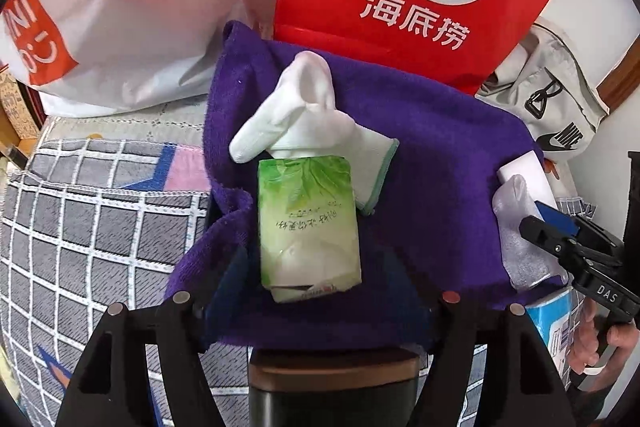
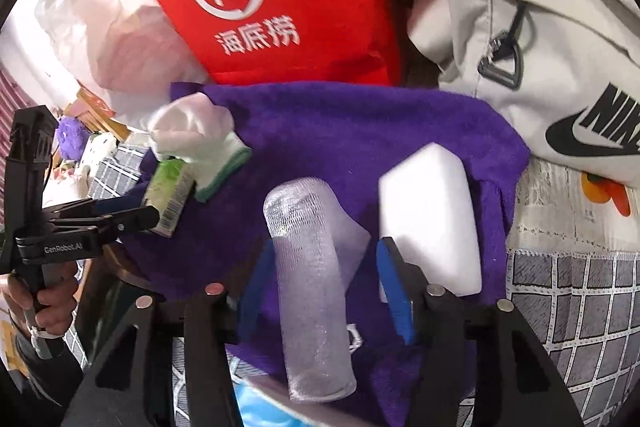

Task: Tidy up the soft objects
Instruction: 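Carry the mesh sleeve onto the purple towel and release while the left tool places the tissue pack there, then move both open tools back toward the green packet and yellow-black strap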

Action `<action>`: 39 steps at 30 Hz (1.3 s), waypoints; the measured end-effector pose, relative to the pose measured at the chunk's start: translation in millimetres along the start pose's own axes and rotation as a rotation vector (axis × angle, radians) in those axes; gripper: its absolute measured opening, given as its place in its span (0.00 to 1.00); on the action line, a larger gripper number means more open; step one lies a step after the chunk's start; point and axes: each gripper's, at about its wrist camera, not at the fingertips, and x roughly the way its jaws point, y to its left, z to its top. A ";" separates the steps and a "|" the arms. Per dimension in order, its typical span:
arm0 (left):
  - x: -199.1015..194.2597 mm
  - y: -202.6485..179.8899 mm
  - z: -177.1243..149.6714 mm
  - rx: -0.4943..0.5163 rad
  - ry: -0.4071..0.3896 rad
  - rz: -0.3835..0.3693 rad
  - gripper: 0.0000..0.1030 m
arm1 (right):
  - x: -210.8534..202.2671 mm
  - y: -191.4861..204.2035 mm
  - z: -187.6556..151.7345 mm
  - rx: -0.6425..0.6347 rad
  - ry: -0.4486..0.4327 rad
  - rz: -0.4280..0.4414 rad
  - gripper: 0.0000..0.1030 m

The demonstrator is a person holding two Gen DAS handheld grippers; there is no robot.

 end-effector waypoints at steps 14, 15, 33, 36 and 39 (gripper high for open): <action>-65.3 18.1 -31.3 -0.022 -0.089 0.007 0.68 | -60.7 32.3 -18.7 0.010 -0.080 -0.007 0.55; -70.9 18.9 -34.8 -0.024 -0.098 0.007 0.68 | -65.6 36.1 -23.1 0.006 -0.083 -0.006 0.55; -139.0 14.9 -134.9 -0.024 -0.175 0.007 0.68 | -131.2 85.9 -131.0 -0.034 -0.102 0.028 0.55; -138.9 11.8 -151.4 -0.026 -0.166 -0.002 0.68 | -134.7 96.5 -158.7 -0.082 -0.092 0.034 0.52; -138.5 8.7 -168.1 -0.031 -0.160 -0.015 0.68 | -135.0 104.4 -182.6 -0.126 -0.075 0.048 0.45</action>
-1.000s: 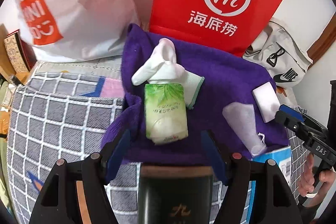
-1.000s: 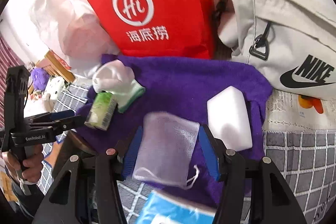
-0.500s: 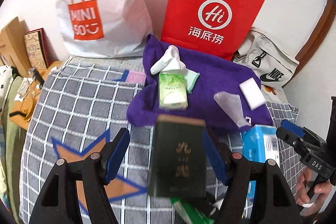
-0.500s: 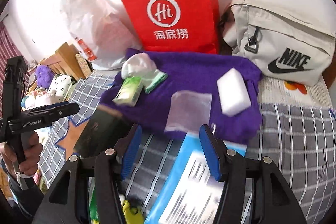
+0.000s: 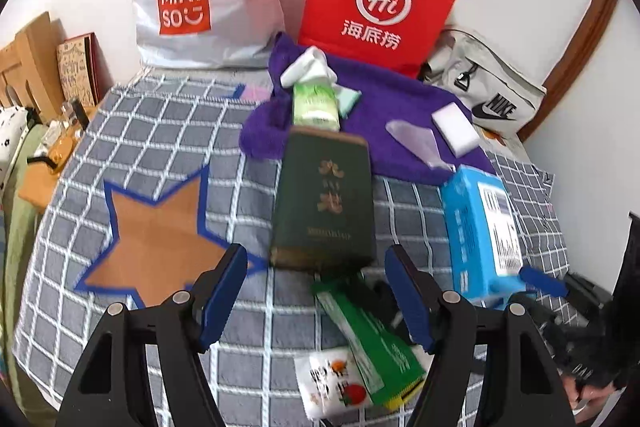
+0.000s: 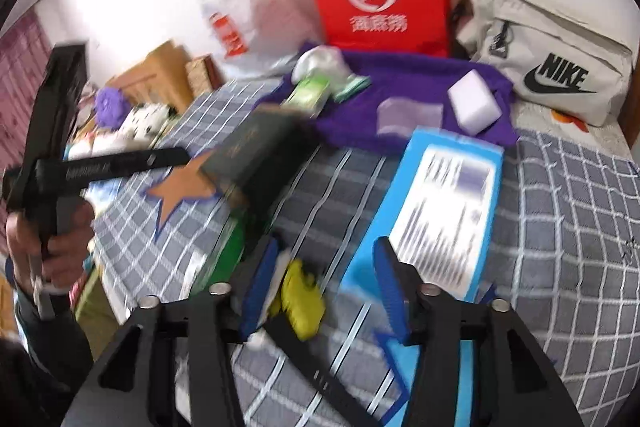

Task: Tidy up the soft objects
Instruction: 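Move both open tools back toward the green packet and yellow-black strap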

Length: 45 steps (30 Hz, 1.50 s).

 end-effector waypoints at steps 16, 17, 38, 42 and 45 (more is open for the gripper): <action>5.4 -1.3 -47.2 -0.013 0.028 -0.023 0.68 | 34.3 17.4 -93.9 -0.103 0.127 -0.084 0.45; 6.1 -1.9 -48.8 -0.010 0.028 -0.025 0.68 | 36.1 19.3 -95.6 -0.116 0.115 -0.097 0.44; 45.3 -24.7 -68.8 0.062 0.136 -0.045 0.68 | 21.3 -21.2 -96.8 0.007 0.061 -0.180 0.03; 57.2 -31.9 -68.0 0.073 0.162 -0.059 0.68 | 25.0 -22.0 -96.7 0.014 0.050 -0.166 0.04; 62.7 -37.1 -67.7 0.081 0.170 -0.060 0.68 | 26.7 -25.3 -96.6 0.024 0.038 -0.146 0.04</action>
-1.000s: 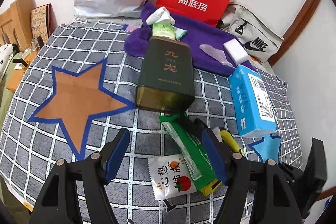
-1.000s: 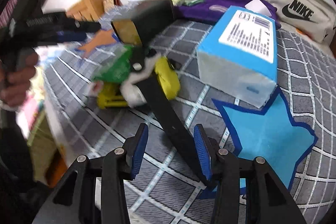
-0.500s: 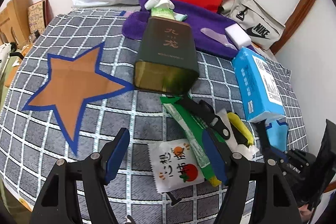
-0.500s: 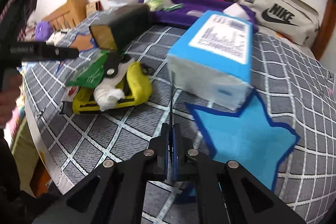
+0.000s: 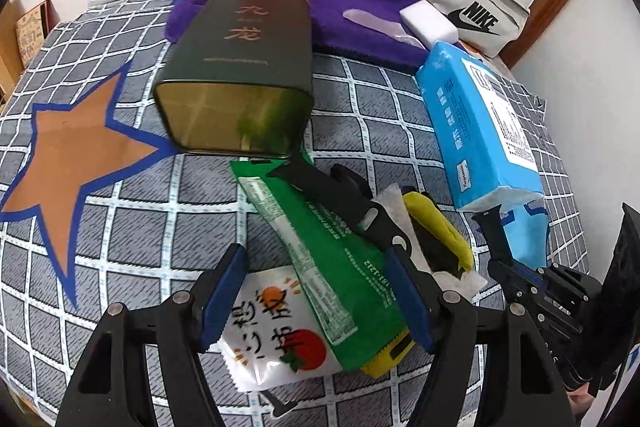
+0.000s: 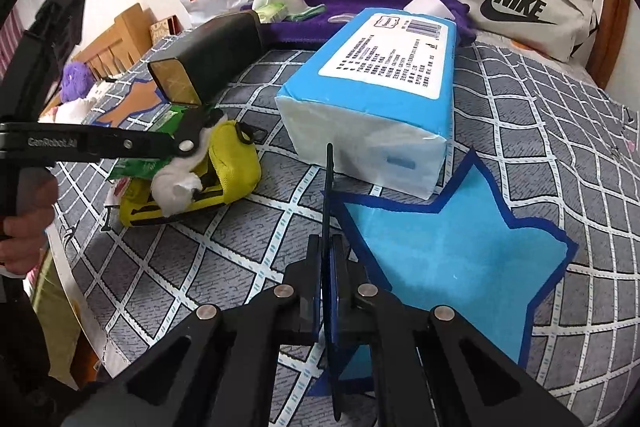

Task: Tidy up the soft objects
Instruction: 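Move both open tools back toward the green packet and yellow-black strap, then grasp the long green snack packet with the left tool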

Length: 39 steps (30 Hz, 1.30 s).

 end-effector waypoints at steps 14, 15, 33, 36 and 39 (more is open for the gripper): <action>-0.7 -14.4 -3.4 0.068 0.010 0.020 0.51 | 2.4 -6.0 -0.6 0.027 -0.011 0.048 0.04; -4.5 -11.0 -4.9 0.061 0.008 0.006 0.49 | 2.4 -6.0 -0.5 0.028 -0.011 0.049 0.04; -28.1 40.5 -39.4 -0.015 0.038 0.030 0.47 | -1.8 2.9 -3.4 0.015 0.013 -0.013 0.04; -24.6 47.2 -37.0 -0.033 0.037 0.043 0.50 | -1.9 4.2 -3.2 0.016 0.012 -0.017 0.04; -23.8 49.0 -31.1 -0.048 0.025 0.044 0.57 | -1.4 3.8 -2.4 0.020 0.016 -0.017 0.04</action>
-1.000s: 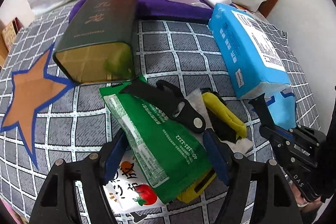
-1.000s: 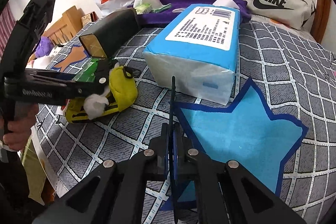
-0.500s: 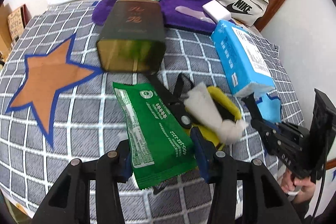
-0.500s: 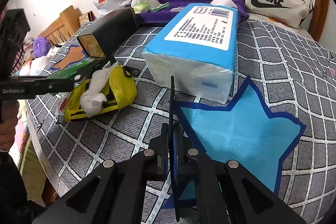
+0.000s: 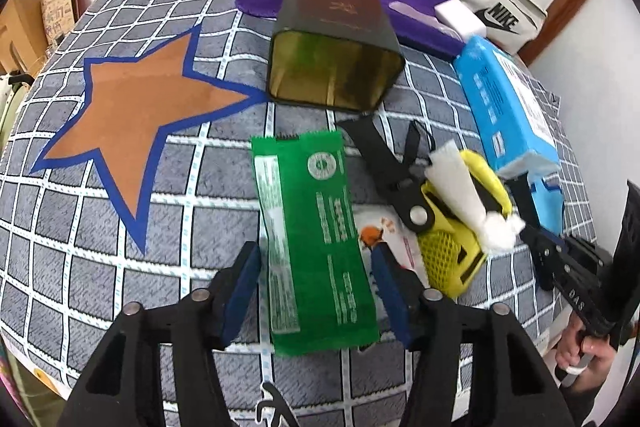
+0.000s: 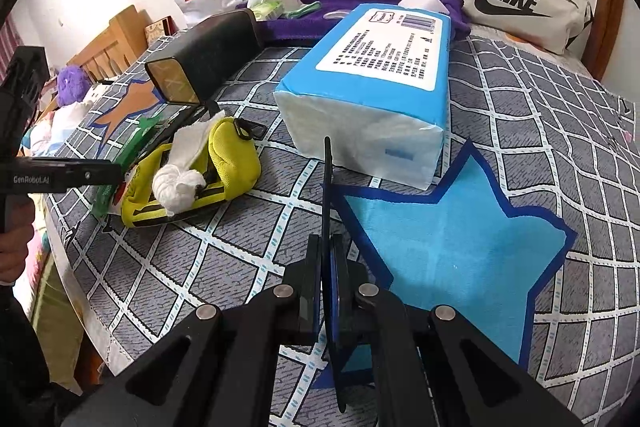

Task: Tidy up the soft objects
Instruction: 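Grasp the long green snack packet with the left tool, then carry the green packet onto the purple towel and open the left tool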

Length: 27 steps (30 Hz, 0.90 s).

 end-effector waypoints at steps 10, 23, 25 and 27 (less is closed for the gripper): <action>7.8 -13.1 5.0 0.033 -0.072 0.100 0.39 | -0.2 3.7 0.7 -0.033 -0.002 -0.011 0.04; -13.0 1.1 10.2 -0.011 -0.102 0.020 0.25 | -17.7 4.8 7.9 -0.023 -0.016 0.090 0.03; -17.7 1.6 10.3 -0.020 -0.105 0.010 0.25 | -23.6 6.7 9.4 -0.027 -0.025 0.103 0.03; -23.2 1.6 10.6 -0.021 -0.108 -0.003 0.25 | -30.2 10.0 10.9 -0.034 -0.036 0.110 0.03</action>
